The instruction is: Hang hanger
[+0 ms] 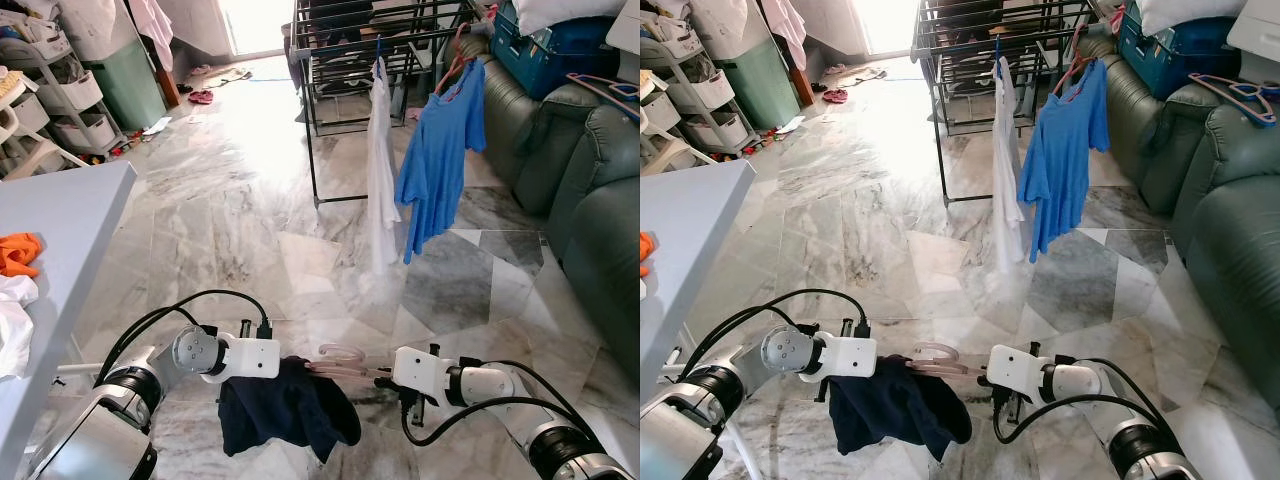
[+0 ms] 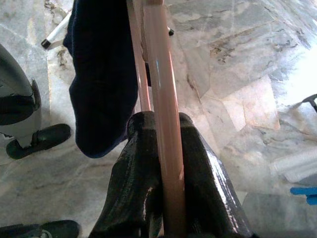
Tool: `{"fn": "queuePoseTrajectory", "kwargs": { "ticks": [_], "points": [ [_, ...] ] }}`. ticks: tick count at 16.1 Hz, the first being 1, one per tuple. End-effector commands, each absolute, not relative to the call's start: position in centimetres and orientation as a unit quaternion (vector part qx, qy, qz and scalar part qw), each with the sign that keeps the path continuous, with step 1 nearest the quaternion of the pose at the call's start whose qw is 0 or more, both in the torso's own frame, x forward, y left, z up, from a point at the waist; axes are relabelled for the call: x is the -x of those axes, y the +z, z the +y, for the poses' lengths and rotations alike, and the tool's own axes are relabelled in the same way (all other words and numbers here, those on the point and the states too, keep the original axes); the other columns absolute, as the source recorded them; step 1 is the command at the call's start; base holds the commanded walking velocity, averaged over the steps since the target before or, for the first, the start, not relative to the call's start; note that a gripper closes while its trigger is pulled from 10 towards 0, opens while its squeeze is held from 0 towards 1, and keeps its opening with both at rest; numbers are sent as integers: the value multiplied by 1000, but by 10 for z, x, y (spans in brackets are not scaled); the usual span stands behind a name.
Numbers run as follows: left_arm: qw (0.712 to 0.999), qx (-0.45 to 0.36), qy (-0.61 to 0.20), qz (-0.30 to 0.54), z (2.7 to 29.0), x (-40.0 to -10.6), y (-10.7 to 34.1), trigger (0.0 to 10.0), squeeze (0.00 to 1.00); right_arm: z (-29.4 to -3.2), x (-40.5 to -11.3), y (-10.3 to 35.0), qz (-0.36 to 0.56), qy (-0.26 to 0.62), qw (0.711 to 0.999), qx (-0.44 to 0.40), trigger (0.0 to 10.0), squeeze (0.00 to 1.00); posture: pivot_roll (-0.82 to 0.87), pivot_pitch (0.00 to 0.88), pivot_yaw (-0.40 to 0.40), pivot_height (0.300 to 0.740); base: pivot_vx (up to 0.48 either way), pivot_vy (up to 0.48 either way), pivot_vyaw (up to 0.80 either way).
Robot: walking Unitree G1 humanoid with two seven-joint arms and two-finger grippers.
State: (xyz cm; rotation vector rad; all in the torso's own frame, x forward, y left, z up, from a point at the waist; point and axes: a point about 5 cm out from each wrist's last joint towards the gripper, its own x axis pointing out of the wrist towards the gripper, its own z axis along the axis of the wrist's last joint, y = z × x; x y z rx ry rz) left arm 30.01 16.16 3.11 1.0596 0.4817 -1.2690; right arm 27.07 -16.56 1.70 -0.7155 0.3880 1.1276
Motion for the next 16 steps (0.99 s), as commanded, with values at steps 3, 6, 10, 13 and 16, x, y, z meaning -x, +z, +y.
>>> {"fn": "queuePoseTrajectory", "kwargs": {
  "ticks": [3, 6, 10, 13, 16],
  "points": [
    [653, -459, -555, 235, 172, -295, 26, 0, 0, -159, -281, 27, 152, 512, 779, 329, 0, 102, -188, 0, 131, 740, 0, 0, 0],
    [664, -453, -545, 238, 175, -294, 25, 0, 0, -161, -286, 32, 157, 501, 795, 305, 10000, 1000, -191, 0, 131, 740, 0, 0, 0],
    [674, -453, -528, 247, 185, -294, 24, 0, 0, -172, -290, 48, 157, 527, 765, 337, 10000, 1000, -194, 0, 134, 740, 0, 0, 0],
    [683, -462, -498, 268, 201, -292, 22, 0, 0, -191, -300, 72, 151, 510, 767, 357, 10000, 1000, -201, 0, 142, 740, 0, 0, 0],
    [693, -457, -481, 281, 211, -291, 22, 0, 0, -206, -305, 88, 142, 487, 780, 366, 10000, 1000, -206, 0, 143, 740, 0, 0, 0]
  ]
}}
